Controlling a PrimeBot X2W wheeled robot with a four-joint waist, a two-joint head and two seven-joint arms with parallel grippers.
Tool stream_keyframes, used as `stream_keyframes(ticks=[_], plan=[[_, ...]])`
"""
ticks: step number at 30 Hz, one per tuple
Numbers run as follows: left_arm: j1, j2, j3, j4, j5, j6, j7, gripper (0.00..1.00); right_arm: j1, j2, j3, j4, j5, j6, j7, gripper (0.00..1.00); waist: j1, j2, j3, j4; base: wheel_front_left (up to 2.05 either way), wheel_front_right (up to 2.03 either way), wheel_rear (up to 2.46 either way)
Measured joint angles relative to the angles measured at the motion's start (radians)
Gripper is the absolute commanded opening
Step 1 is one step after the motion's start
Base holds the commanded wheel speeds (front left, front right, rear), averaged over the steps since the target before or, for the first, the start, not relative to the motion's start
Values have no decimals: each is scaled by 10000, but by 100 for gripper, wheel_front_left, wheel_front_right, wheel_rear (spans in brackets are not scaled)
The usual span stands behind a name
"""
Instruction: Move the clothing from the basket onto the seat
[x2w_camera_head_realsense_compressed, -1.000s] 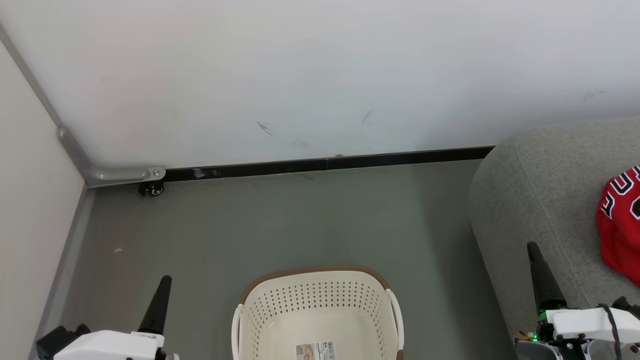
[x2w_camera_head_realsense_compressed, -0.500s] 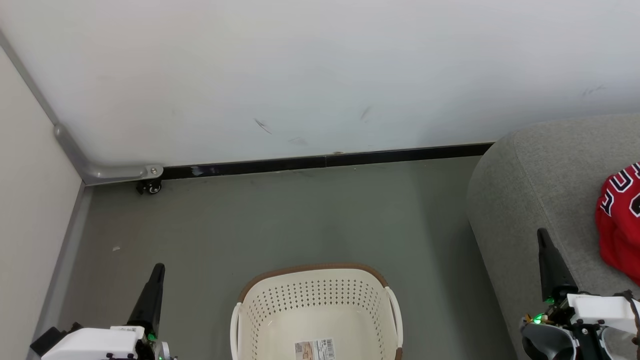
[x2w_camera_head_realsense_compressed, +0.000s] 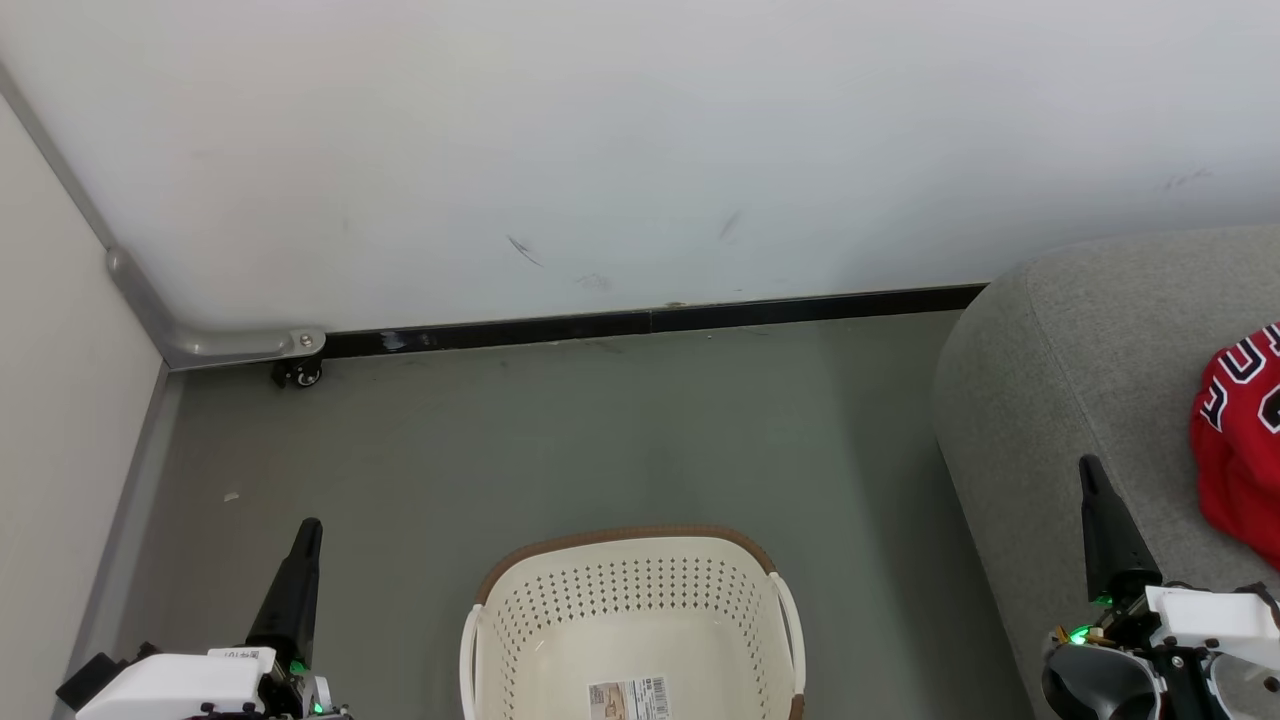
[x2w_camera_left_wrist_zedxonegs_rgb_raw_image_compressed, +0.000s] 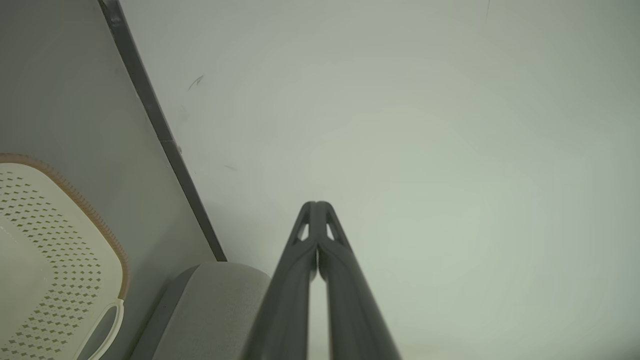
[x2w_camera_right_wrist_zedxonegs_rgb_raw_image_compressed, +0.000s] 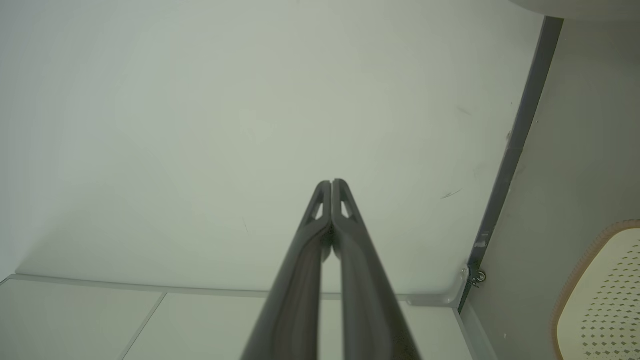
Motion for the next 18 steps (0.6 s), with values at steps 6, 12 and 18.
stream_keyframes(ticks=[6,12,18], plan=[[-2,-2,4,35,0,-2,4,0,-12,0,-4,17,0,0,0,0,0,0,-1,0,0,0,0],[-7,-2,6,61,0,-4,8,0,-108,0,-8,27,0,0,0,0,-1,0,-1,1,0,0,0],[-13,-4,12,102,0,-58,31,0,-128,0,-13,29,0,0,12,0,-1,0,-1,1,0,0,0]])
